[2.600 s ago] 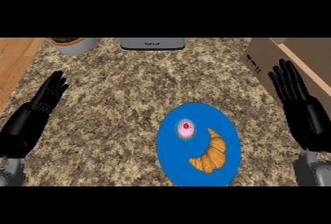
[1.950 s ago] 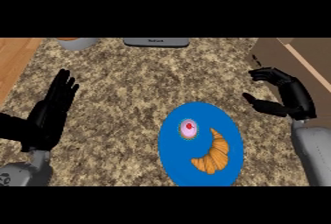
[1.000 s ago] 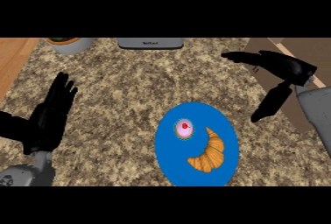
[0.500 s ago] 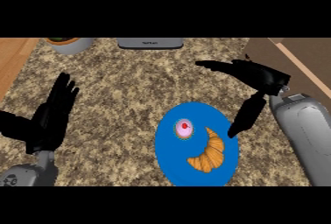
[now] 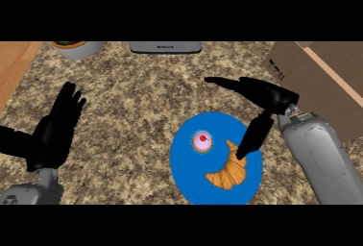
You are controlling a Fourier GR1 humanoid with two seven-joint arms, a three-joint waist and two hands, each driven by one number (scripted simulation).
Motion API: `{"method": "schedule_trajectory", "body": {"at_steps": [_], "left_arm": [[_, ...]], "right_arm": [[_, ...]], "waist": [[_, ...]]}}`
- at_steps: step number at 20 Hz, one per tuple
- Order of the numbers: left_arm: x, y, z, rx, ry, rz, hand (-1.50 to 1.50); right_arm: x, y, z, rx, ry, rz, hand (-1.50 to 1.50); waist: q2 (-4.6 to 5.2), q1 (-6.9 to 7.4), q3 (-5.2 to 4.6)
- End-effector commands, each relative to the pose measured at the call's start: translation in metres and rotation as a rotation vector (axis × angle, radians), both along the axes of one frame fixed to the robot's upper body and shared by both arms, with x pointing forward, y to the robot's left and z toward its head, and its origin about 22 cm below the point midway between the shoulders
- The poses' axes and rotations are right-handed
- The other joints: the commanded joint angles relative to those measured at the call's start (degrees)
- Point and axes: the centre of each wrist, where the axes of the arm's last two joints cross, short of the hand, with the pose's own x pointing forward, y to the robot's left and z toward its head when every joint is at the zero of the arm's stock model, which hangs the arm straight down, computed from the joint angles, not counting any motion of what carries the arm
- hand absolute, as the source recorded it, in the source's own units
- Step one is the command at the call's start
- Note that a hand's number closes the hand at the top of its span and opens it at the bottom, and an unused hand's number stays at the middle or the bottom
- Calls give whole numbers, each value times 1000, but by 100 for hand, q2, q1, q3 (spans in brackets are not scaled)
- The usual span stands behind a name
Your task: Pick the cupcake from the plate and place it in the cardboard box
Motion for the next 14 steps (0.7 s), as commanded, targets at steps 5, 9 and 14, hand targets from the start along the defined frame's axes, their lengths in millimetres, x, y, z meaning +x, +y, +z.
{"method": "schedule_trajectory", "body": {"at_steps": [5,9,14], "left_arm": [[-2,-21,-4,5,-8,12,0],[-5,-14,-7,-4,-15,0,0],[-9,-19,1,11,1,-5,0]], "right_arm": [[-11,18,-34,-14,-8,-26,-150],[-9,17,-15,3,-21,-45,-150],[-20,27,-42,-18,16,-21,-150]], "waist": [[5,13,2],[0,-1,1],[1,-5,2]]}}
